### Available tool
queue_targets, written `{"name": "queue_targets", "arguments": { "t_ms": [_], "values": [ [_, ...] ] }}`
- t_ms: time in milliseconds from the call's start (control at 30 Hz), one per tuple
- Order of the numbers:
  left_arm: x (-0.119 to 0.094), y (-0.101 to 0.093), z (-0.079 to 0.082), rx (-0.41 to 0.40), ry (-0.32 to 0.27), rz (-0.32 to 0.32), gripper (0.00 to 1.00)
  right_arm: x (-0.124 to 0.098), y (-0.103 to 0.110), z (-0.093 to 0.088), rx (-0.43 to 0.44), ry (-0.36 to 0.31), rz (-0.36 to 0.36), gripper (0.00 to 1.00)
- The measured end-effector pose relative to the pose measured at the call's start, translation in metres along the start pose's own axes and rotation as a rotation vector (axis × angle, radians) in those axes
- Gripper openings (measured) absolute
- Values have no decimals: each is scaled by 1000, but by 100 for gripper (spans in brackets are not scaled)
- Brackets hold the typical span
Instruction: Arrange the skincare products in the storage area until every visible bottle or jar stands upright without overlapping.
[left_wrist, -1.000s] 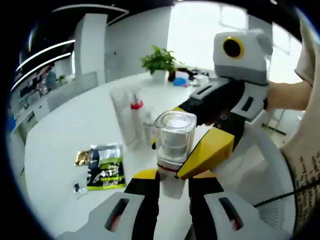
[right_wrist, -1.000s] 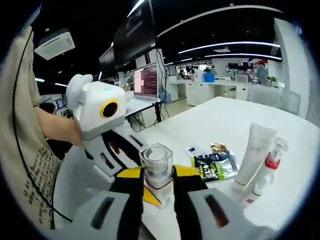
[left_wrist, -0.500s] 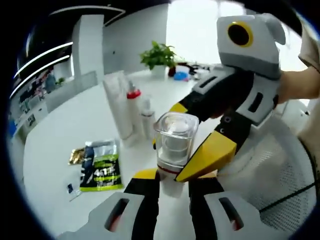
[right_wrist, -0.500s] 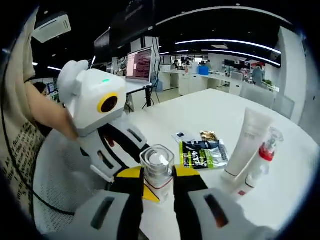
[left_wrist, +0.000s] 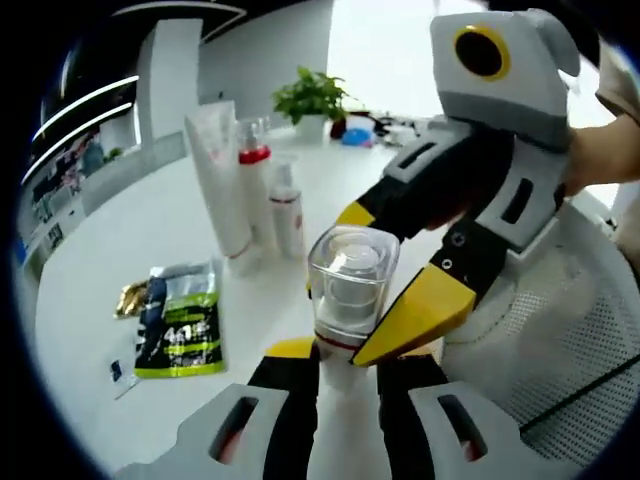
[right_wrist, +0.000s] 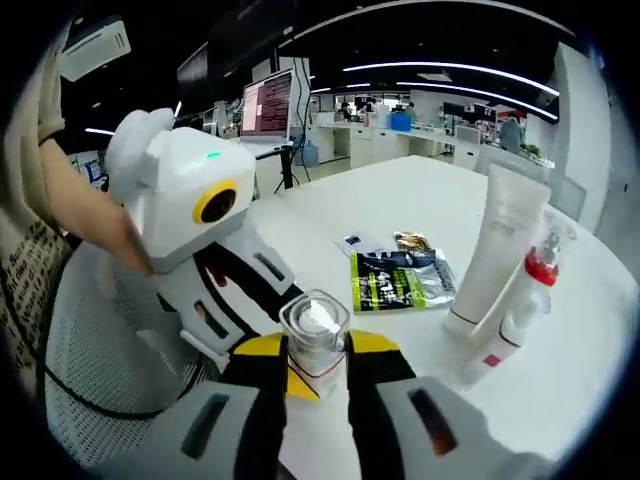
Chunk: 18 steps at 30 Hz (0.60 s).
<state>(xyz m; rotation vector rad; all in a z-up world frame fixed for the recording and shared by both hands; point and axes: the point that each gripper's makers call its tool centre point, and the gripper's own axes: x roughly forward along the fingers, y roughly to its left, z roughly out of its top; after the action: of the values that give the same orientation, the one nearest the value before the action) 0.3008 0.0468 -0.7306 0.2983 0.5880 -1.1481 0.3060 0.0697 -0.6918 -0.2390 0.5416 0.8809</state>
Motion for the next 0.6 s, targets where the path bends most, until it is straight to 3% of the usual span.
{"name": "queue_targets", "arguments": {
  "t_ms": [267, 600],
  "values": [
    [6, 1, -6, 12, 14, 0, 18, 2, -2, -6, 5, 0, -8, 22],
    [10, 6, 0, 7, -17, -2, 18, 2, -10, -3, 2, -33, -38, 22]
  ]
}}
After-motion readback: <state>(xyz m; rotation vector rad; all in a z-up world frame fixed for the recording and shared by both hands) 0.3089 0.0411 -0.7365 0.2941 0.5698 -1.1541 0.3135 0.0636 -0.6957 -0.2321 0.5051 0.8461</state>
